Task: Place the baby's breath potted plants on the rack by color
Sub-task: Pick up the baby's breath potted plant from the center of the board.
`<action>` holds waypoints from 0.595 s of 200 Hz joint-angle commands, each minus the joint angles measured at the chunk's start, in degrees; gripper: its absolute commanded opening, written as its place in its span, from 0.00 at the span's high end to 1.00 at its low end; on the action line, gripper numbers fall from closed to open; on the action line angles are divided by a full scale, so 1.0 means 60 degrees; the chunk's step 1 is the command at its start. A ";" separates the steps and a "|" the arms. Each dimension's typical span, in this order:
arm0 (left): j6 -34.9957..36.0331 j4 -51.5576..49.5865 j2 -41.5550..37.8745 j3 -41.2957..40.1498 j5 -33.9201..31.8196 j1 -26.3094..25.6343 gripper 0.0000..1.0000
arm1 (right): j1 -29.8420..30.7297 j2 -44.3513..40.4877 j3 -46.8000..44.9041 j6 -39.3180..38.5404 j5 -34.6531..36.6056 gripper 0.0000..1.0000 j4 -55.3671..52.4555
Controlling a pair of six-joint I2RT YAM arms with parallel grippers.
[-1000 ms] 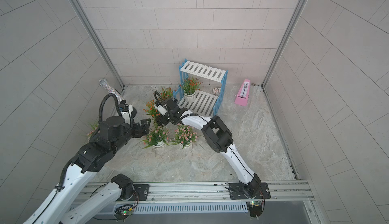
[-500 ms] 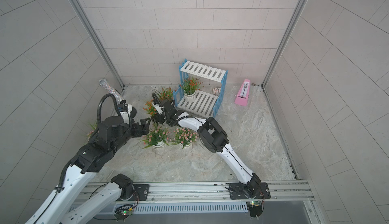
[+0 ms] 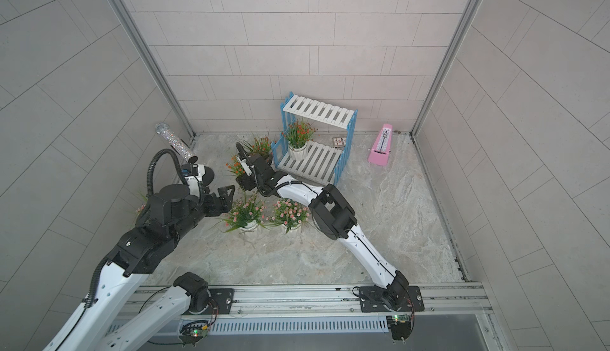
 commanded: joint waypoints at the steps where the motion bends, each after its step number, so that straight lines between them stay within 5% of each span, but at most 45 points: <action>1: 0.0032 0.0111 -0.0124 -0.0103 -0.0009 0.0060 0.08 | 0.0065 -0.0888 -0.1193 0.0095 -0.0026 0.35 -0.0066; 65: -0.0026 0.0270 -0.0095 -0.0185 0.0029 0.0066 0.08 | 0.0066 -0.3906 -0.4596 0.0326 -0.0129 0.35 0.0990; 119: -0.0106 0.0534 0.0060 -0.0383 0.0127 0.0062 0.08 | -0.0563 -0.5992 -0.5797 0.0662 0.0215 0.35 0.0957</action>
